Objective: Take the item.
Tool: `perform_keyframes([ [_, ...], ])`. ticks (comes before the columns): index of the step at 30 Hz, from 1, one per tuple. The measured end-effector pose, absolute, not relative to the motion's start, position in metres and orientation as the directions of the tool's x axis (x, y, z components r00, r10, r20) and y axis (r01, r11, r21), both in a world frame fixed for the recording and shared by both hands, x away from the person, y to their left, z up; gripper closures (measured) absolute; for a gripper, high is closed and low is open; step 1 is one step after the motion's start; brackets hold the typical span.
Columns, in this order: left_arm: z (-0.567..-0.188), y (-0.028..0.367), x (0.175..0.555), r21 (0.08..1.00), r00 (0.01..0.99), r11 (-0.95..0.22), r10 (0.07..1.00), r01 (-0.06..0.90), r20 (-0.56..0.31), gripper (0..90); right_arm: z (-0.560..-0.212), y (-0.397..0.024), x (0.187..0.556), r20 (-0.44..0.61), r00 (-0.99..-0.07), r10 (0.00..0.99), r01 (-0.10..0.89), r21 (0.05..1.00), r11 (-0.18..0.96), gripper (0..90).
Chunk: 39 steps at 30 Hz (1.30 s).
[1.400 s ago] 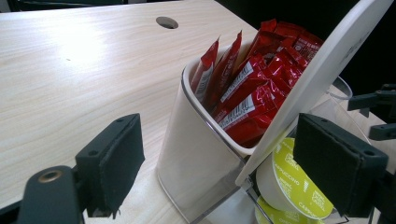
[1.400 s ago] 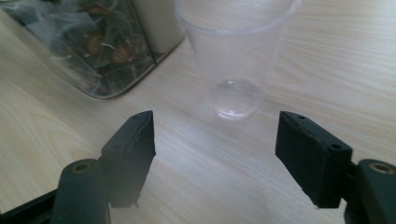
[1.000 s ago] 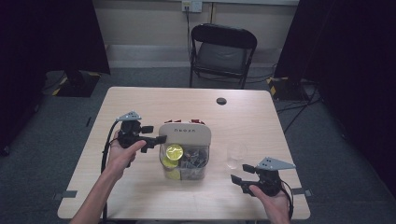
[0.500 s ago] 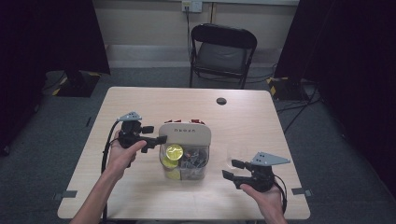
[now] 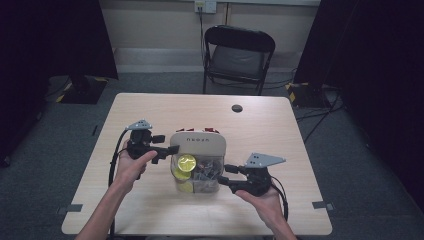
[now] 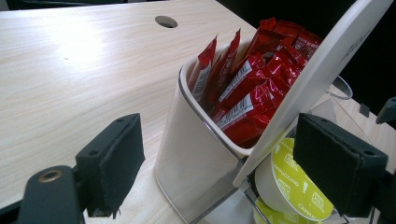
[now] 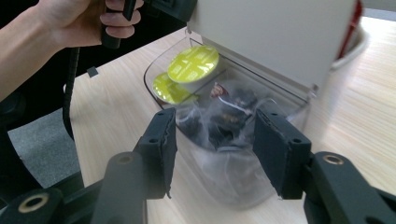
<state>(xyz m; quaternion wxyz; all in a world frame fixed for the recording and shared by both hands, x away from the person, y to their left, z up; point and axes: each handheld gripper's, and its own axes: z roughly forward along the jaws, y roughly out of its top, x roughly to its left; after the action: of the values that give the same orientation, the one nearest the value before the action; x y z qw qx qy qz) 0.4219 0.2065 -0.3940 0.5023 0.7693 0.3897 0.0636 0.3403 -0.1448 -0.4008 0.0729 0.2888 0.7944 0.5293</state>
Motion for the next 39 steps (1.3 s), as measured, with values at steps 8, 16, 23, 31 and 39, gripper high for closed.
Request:
perform_keyframes([
  [8, -0.394, 0.206, 0.422, 0.818, 0.685, -0.198, 0.668, 0.54, -0.29, 16.1, -0.402, -0.121, 0.358, 0.211, -0.836, 0.506, 0.391, 0.877, 0.279, 54.7],
  [16, -0.393, 0.208, 0.422, 0.82, 0.687, -0.194, 0.665, 0.538, -0.293, 16.3, -0.4, -0.106, 0.372, 0.211, -0.841, 0.498, 0.389, 0.876, 0.286, 58.5],
  [23, -0.393, 0.208, 0.421, 0.821, 0.682, -0.181, 0.665, 0.542, -0.304, 16.5, -0.401, -0.098, 0.381, 0.212, -0.844, 0.493, 0.394, 0.868, 0.303, 62.5],
  [31, -0.393, 0.207, 0.421, 0.82, 0.68, -0.181, 0.668, 0.542, -0.302, 17.0, -0.407, -0.096, 0.385, 0.208, -0.84, 0.502, 0.402, 0.859, 0.317, 63.9],
  [39, -0.393, 0.207, 0.421, 0.819, 0.681, -0.184, 0.667, 0.543, -0.301, 16.9, -0.413, -0.092, 0.386, 0.187, -0.838, 0.513, 0.41, 0.836, 0.365, 64.3],
])
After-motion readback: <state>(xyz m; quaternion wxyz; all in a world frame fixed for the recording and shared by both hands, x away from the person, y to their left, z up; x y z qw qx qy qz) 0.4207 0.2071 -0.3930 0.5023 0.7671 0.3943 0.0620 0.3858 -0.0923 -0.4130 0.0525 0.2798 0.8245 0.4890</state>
